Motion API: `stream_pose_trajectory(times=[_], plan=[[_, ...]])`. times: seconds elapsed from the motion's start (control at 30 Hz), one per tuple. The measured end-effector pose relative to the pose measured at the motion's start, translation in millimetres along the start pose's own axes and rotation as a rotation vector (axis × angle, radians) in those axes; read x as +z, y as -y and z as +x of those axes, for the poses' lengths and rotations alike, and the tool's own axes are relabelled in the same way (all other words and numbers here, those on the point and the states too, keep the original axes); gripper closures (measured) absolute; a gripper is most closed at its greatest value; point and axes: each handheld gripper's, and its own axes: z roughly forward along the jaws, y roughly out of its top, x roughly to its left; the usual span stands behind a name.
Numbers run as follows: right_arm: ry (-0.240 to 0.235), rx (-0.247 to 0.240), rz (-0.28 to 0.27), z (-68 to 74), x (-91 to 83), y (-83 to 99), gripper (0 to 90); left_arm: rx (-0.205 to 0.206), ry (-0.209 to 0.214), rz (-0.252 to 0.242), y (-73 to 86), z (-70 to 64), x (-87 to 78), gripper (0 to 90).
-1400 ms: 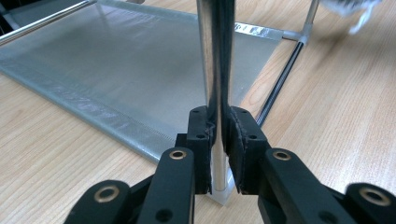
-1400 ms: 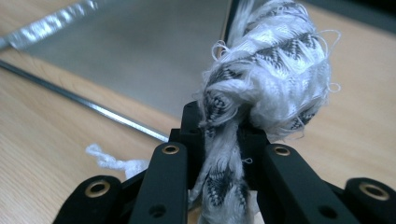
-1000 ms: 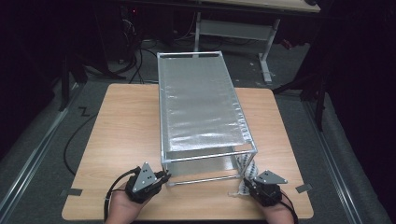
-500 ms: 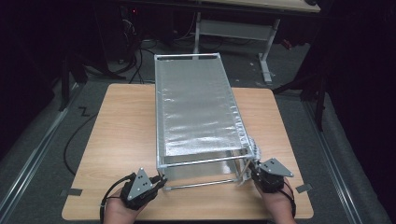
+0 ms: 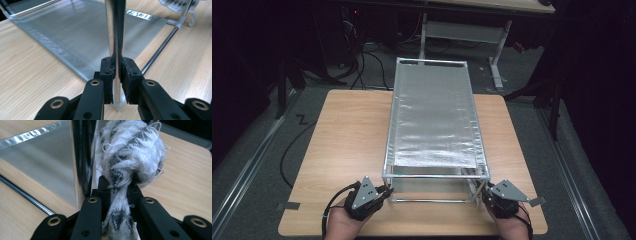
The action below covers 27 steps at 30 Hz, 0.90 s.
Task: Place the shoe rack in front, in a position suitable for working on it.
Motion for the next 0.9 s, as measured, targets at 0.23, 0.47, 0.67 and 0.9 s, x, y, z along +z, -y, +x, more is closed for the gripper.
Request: stream_pose_trajectory(times=[0.23, 0.47, 0.67, 0.9], plan=[[0.058, 0.036, 0.017, -7.8, -34.6, 21.3, 78.5, 0.029, 0.071, -0.013, -16.1, -4.9, 27.6, 79.4], [0.078, 0.025, 0.035, -2.9, -57.4, 34.0, 78.4, 0.044, 0.085, -0.022, -25.4, -1.0, 45.6, 79.4], [0.020, 0.011, 0.008, 6.5, -53.0, 26.5, 78.1, 0.001, 0.003, -0.023, -19.9, 24.4, 42.6, 79.1], [-0.008, 0.008, 0.023, 5.0, -39.5, 23.3, 77.5, -0.109, -0.148, -0.035, -1.9, 71.9, 26.3, 79.4]])
